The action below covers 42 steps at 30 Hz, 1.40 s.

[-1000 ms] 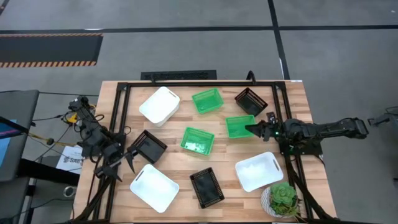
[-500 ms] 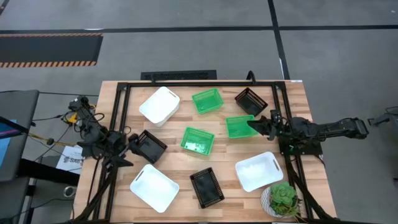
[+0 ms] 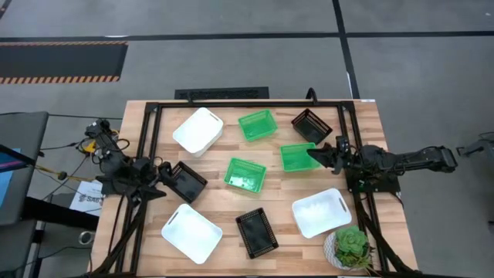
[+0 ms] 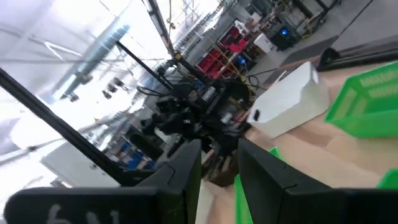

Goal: Stack baskets by color
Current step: Stack the bottom right green bin on top of the top green bin

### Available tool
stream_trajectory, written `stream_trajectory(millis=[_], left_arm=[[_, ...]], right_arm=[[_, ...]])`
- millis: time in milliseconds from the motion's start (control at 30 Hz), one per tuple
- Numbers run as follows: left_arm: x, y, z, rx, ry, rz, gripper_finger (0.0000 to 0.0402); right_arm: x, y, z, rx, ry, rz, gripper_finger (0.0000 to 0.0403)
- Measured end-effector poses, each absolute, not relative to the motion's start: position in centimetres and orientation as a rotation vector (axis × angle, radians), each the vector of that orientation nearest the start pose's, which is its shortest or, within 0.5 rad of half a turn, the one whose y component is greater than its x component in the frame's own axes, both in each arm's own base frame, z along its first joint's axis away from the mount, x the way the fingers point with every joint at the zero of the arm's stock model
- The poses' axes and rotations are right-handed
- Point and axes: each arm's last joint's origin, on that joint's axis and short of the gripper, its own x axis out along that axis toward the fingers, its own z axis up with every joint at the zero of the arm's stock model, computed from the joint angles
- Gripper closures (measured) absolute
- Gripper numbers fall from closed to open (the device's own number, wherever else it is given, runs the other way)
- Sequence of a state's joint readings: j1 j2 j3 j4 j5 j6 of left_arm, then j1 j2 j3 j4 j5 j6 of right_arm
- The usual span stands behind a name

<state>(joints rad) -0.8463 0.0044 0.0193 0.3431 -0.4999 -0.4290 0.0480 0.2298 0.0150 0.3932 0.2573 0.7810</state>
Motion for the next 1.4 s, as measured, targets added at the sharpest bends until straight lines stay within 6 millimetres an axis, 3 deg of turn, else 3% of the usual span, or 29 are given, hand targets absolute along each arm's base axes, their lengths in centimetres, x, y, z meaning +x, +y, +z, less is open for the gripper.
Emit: stream_trajectory(millis=[133,367,600,867,1167,1400], left_arm=[[6.7,-5.5,20.7,-0.647,-0.221,-0.406,0.0148],[5.5,-4.4,25.2,-0.589,-0.291,-0.496,0.0148],[4.4,-2.6,27.9,-0.541,-0.127,-0.309,0.0148],[4.1,-1.9,29.8,-0.587,-0.010,-0.196,0.0148],[5.5,-4.0,30.4,-0.456,0.040,-0.316,0.0148],[7.1,-5.8,30.1,-0.417,0.109,-0.346,0.0148]], right_arm=[[10.8,-0.2,20.2,0.707,-0.288,-0.122,0.0273],[9.8,-0.4,25.4,0.540,-0.428,-0.126,0.0273],[9.7,-0.2,30.8,0.453,-0.496,-0.093,0.0273],[14.9,0.1,34.2,0.371,-0.240,-0.143,0.0258],[21.9,0.9,34.7,0.399,0.149,-0.133,0.0185],[26.2,2.3,35.0,0.450,0.378,-0.112,0.0176]])
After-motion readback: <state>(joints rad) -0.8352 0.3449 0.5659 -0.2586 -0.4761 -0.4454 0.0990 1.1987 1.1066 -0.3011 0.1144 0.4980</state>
